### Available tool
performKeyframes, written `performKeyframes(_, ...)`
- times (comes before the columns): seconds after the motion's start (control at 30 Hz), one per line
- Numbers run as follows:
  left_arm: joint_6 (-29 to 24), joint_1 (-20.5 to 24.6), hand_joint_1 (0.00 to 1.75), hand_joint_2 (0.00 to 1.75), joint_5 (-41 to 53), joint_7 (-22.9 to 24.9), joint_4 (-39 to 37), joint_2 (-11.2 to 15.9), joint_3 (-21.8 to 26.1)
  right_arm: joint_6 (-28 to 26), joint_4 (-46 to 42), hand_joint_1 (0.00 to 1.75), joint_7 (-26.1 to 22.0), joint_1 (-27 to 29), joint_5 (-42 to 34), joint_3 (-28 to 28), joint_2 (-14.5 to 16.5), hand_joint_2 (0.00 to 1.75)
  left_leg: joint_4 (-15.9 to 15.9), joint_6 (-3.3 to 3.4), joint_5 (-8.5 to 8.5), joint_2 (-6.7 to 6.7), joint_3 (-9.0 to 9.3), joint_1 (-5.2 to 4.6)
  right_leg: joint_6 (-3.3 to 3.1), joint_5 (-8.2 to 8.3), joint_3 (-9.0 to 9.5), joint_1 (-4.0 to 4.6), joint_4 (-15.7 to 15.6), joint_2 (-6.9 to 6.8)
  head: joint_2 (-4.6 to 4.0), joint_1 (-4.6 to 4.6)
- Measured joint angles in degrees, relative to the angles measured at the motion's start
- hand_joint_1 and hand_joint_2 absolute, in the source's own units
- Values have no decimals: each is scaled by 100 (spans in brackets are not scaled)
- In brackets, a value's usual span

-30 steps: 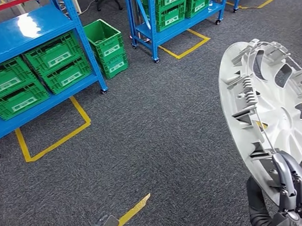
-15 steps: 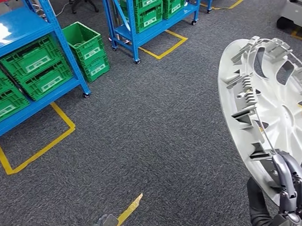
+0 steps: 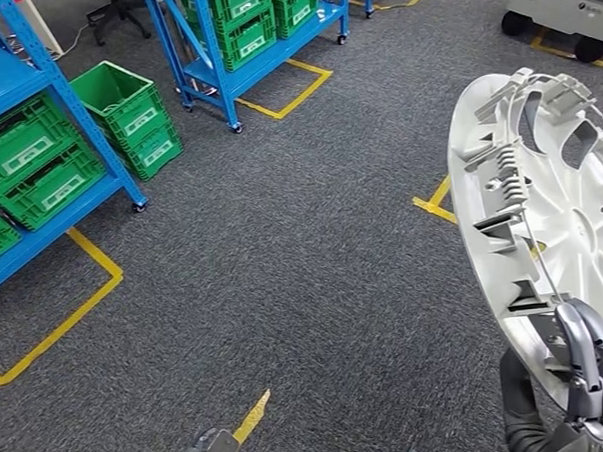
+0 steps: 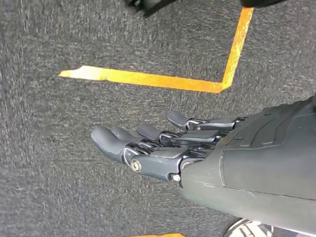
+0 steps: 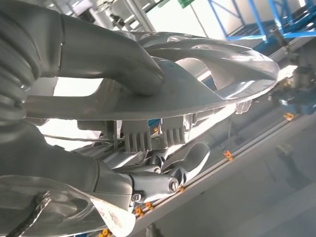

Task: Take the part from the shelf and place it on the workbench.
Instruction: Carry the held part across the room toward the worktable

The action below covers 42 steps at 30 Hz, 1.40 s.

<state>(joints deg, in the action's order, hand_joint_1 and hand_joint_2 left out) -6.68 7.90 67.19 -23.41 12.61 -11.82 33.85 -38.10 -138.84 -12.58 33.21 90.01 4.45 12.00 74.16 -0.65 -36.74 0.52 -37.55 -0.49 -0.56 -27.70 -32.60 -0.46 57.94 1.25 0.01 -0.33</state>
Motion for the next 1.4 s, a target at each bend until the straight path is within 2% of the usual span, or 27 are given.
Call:
performKeyframes(0.03,2,-4,0,175,-3,0,0,0,0,0,-1,175,3,0,0,-1,0,175,-66,21,116,-12,22,-1,-3,5,-1,6,0,57,0,1)
performKeyframes(0.07,3,-3,0,175,-5,0,0,0,0,0,-1,175,5,1,0,-2,0,175,-358,52,325,-44,152,-4,-4,10,4,11,0,114,1,2)
performKeyframes(0.13,3,3,0,175,-10,0,0,3,1,0,-2,175,6,-1,0,-3,0,175,-1177,125,741,-243,522,-11,10,22,5,15,2,217,1,4)
performKeyframes(0.17,3,6,0,175,-13,-1,0,5,1,0,-2,175,7,-3,0,-3,0,175,-1483,153,840,-337,655,-16,28,33,-12,14,5,263,1,2)
performKeyframes(0.23,3,9,0,175,-19,-2,0,10,1,0,-4,175,9,-3,0,-6,0,175,-1694,182,846,-404,728,-23,86,69,-66,5,4,346,-1,1)
performKeyframes(0.3,3,12,0,175,-25,-4,0,1,0,0,-14,175,11,7,-1,-13,0,175,-1776,198,883,-311,739,-11,147,85,-124,-3,6,382,0,1)
performKeyframes(0.37,3,19,0,175,-31,-10,0,-13,-1,0,-29,175,10,7,-2,-18,0,175,-1867,232,942,-197,761,8,183,-101,-282,11,275,195,1,16)
performKeyframes(0.43,3,9,0,175,-34,-13,0,-19,-1,0,-34,175,6,-1,-2,-20,0,175,-1888,257,956,-69,762,1,216,-478,-607,12,969,-29,1,29)
performKeyframes(0.47,3,-1,0,175,-38,-12,0,-19,-1,0,-34,175,4,-4,-2,-21,0,175,-1886,259,955,-1,758,-5,238,-623,-764,4,1322,-63,2,31)
performKeyframes(0.5,3,-6,0,175,-41,-12,0,-18,-1,0,-34,175,3,-3,-2,-22,0,175,-1885,259,952,65,757,-10,258,-681,-855,-4,1540,-75,2,29)
performKeyframes(0.53,3,-6,0,175,-45,-12,0,-18,-1,0,-34,175,3,-3,-2,-23,0,175,-1883,256,948,125,757,-11,276,-629,-835,-13,1538,-87,2,28)
performKeyframes(0.57,3,-4,0,175,-49,-13,0,-19,-1,0,-34,175,4,-3,-5,-26,0,175,-1879,245,941,177,761,-9,289,-481,-691,-21,1298,-116,1,30)
performKeyframes(0.63,3,3,0,175,-53,-13,0,-21,-1,0,-34,175,4,-9,-9,-32,0,175,-1850,199,910,264,771,-20,297,-167,-229,-21,491,-288,1,34)
performKeyframes(0.7,4,10,0,175,-58,-13,0,-17,-1,0,-38,175,0,-16,-5,-36,0,175,-1800,148,874,328,770,-51,240,-63,47,-11,22,-402,1,25)
performKeyframes(0.8,5,24,0,175,-66,-13,0,-17,-1,0,-45,175,2,-7,-4,-50,0,175,-1753,90,839,384,767,-55,132,-50,55,-9,-16,-301,0,17)
performKeyframes(0.87,5,32,0,175,-68,-13,0,-18,-2,0,-55,175,3,-10,-4,-55,1,175,-1519,28,646,229,680,-24,72,-26,48,-24,-27,-221,0,8)
performKeyframes(0.93,5,24,0,175,-68,-13,0,-16,-2,0,-62,175,3,-16,-2,-57,2,175,-842,-21,263,45,390,5,32,-12,34,-24,-30,-135,0,-1)
performKeyframes(0.97,5,14,0,175,-69,-13,0,-15,-2,0,-63,175,3,-16,-2,-58,2,175,-435,-30,94,15,205,12,20,-7,25,-20,-29,-82,0,0)
performKeyframes(1.0,5,3,0,175,-69,-13,0,-14,-1,0,-63,175,3,-15,-1,-60,2,175,-139,-29,12,4,67,14,13,-3,19,-15,-28,-25,0,0)
performKeyframes(1.03,5,-3,0,175,-70,-13,0,-13,-2,0,-63,175,4,-15,-1,-61,2,175,-41,-18,46,-3,15,15,9,1,17,-11,-28,35,1,-1)
performKeyframes(1.07,5,-5,0,175,-70,-13,0,-13,-2,0,-64,175,4,-15,-2,-63,2,175,-176,4,193,-20,72,14,8,5,21,-8,-28,96,0,1)
performKeyframes(1.1,5,-4,0,175,-70,-13,0,-13,-3,0,-65,175,4,-15,-2,-64,2,175,-508,35,413,-67,221,13,11,9,27,-6,-28,155,1,1)
performKeyframes(1.17,4,-1,0,175,-72,-13,0,-7,-3,0,-67,175,5,-17,-2,-66,2,175,-1290,106,776,-289,569,13,30,22,23,-2,-22,265,0,4)
performKeyframes(1.23,3,4,0,175,-75,-13,0,-1,-3,0,-70,175,7,-17,-2,-72,2,175,-1678,142,852,-429,729,11,78,47,-26,-5,-12,361,1,4)
performKeyframes(1.3,3,10,0,175,-78,-13,0,-6,-5,0,-81,175,9,-11,-2,-81,3,175,-1759,159,853,-355,741,18,147,81,-85,-13,-23,440,2,3)
performKeyframes(1.37,2,16,0,175,-80,-14,0,-18,-9,0,-99,175,10,-8,-4,-86,4,175,-1843,192,909,-239,753,36,198,-28,-190,-6,108,310,1,15)
performKeyframes(1.4,2,15,0,175,-82,-14,0,-25,-10,0,-105,175,10,-13,-6,-86,4,175,-1877,206,930,-170,757,43,215,-186,-310,-3,349,187,1,28)
